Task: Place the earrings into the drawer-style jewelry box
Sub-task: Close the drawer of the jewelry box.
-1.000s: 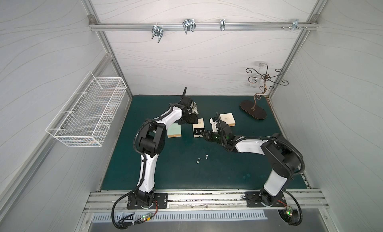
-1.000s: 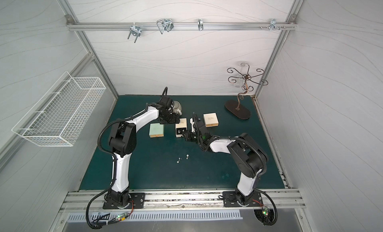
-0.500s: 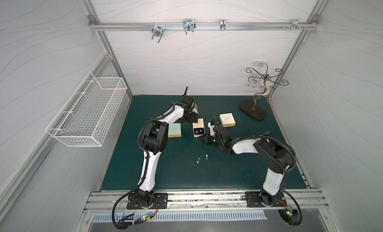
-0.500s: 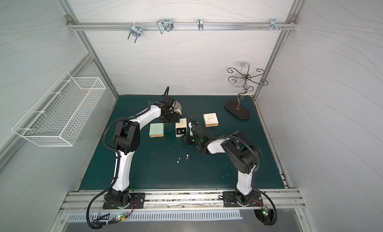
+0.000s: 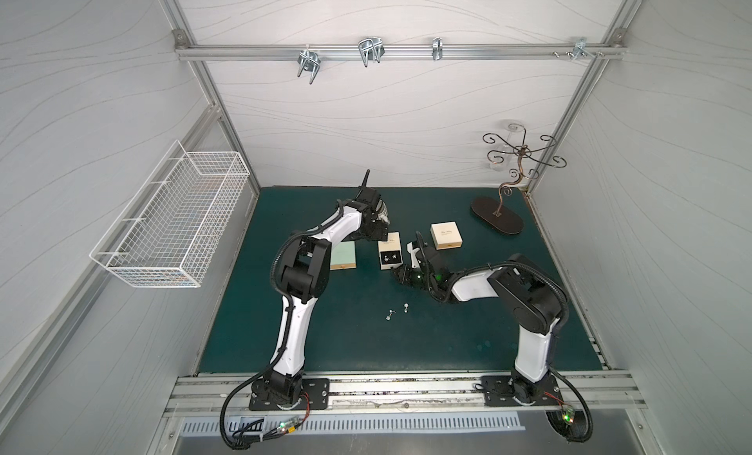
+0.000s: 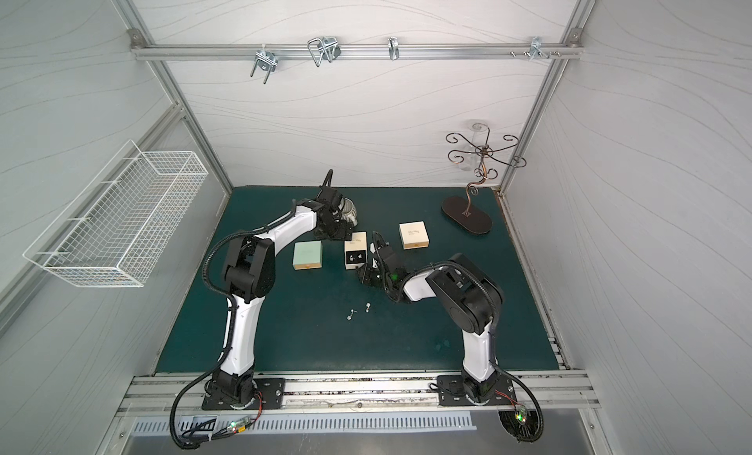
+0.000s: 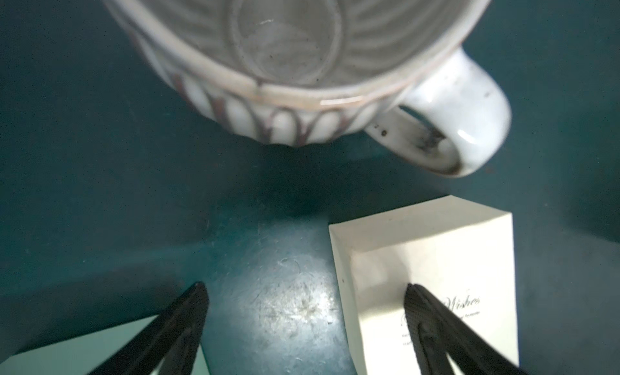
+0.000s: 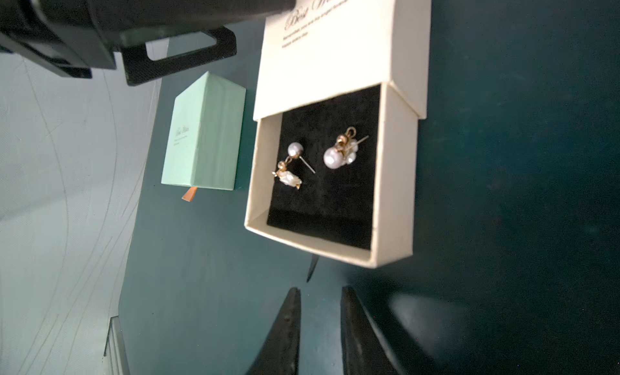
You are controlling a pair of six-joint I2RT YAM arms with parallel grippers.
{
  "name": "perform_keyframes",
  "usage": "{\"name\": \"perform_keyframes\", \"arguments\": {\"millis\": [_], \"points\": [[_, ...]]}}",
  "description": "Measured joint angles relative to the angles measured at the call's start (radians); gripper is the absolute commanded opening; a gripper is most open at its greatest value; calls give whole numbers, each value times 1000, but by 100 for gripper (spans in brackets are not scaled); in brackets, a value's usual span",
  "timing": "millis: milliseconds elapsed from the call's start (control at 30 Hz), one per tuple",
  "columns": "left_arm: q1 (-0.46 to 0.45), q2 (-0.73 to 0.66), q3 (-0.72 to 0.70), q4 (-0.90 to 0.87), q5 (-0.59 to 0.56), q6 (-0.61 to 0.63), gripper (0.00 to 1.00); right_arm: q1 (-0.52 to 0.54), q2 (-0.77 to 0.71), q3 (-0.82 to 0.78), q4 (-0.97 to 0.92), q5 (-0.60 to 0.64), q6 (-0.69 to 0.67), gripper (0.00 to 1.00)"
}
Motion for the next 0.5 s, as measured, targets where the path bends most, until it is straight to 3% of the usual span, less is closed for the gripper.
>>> {"name": "perform_keyframes", "arguments": {"millis": [500], "points": [[-3,5,6,0,-3,19,94,-9,35,64,-2,2,2,24]]}}
